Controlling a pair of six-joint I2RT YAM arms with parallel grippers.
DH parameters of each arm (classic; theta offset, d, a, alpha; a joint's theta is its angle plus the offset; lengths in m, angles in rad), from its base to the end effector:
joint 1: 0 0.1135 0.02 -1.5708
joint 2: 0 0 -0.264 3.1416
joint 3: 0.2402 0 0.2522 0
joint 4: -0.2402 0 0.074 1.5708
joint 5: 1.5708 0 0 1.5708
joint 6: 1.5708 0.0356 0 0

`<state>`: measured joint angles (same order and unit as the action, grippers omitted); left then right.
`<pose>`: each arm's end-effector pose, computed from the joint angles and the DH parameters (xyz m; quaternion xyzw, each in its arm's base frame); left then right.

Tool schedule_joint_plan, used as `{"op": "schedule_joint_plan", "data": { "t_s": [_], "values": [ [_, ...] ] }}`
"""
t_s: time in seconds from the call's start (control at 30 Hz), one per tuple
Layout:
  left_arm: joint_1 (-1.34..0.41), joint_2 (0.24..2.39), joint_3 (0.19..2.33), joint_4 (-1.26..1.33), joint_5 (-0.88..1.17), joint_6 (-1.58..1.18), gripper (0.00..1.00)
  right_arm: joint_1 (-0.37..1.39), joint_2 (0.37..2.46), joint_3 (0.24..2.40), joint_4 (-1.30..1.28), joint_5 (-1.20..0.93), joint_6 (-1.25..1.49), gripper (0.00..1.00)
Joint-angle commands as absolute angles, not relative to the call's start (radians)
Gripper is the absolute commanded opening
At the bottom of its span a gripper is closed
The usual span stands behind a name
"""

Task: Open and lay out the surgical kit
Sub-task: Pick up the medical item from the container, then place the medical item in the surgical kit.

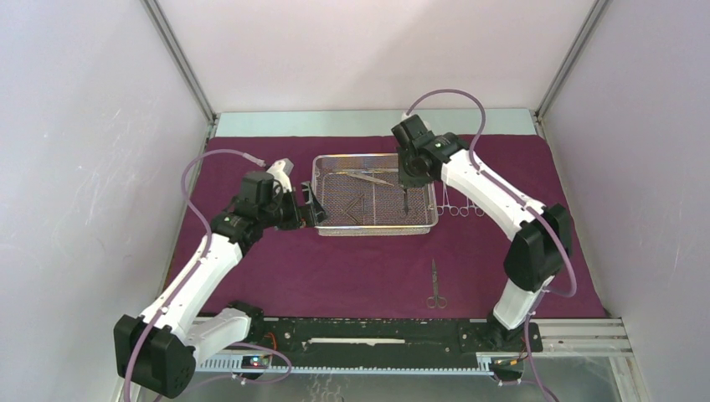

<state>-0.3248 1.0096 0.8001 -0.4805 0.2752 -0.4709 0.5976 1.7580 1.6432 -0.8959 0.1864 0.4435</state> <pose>0.2007 -0.0778 0.2758 -0.0071 0.8979 -0.2780 0.3412 0.3156 0.2068 0.3121 -0.0480 0.9560 0.0593 0.2832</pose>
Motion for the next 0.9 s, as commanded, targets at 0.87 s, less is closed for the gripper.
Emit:
{"op": "schedule_joint_plan", "data": {
  "t_s": [0.87],
  "values": [
    [-0.320, 1.010, 0.774, -0.456, 0.311, -0.477, 1.00, 0.868, 1.307, 1.081, -0.900, 0.265, 0.791, 0.06]
  ]
}}
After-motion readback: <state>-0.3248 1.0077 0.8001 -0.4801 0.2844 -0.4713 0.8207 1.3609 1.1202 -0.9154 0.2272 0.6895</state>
